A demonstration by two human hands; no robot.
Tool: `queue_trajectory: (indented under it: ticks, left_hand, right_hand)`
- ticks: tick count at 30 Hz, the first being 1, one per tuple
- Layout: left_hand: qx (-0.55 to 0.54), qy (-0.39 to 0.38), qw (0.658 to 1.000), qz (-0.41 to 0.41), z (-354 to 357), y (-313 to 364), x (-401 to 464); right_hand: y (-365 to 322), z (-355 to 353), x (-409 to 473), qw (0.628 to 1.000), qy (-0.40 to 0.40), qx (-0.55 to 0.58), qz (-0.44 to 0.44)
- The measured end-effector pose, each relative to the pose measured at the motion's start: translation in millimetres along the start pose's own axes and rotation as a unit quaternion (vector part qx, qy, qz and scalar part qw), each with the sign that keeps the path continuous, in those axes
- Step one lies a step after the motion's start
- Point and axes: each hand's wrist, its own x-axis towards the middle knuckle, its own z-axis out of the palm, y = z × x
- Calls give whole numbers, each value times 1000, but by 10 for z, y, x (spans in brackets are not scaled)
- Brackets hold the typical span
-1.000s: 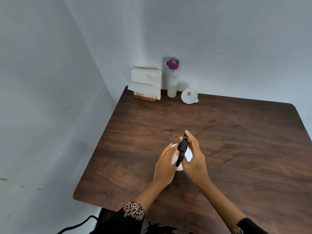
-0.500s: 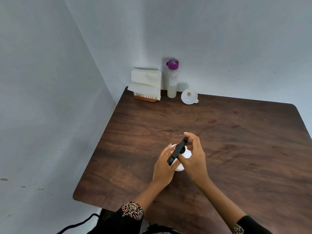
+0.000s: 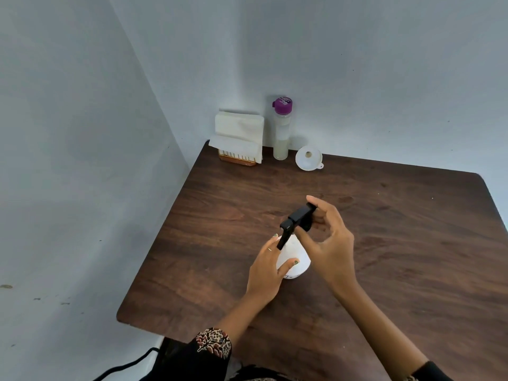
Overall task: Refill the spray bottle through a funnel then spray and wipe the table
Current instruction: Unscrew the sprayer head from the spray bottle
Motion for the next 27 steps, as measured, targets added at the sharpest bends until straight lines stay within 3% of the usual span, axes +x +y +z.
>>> queue_trajectory:
  ticks: [15,27]
  left_hand:
    - [-2,9,1000,7,-42,58,-20]
    - [0,19,1000,11,-62,90,-17]
  right_hand:
    - [-402,-360,289,999,-24,-6,-21]
    - [-516,-447,445,991,82,104,18]
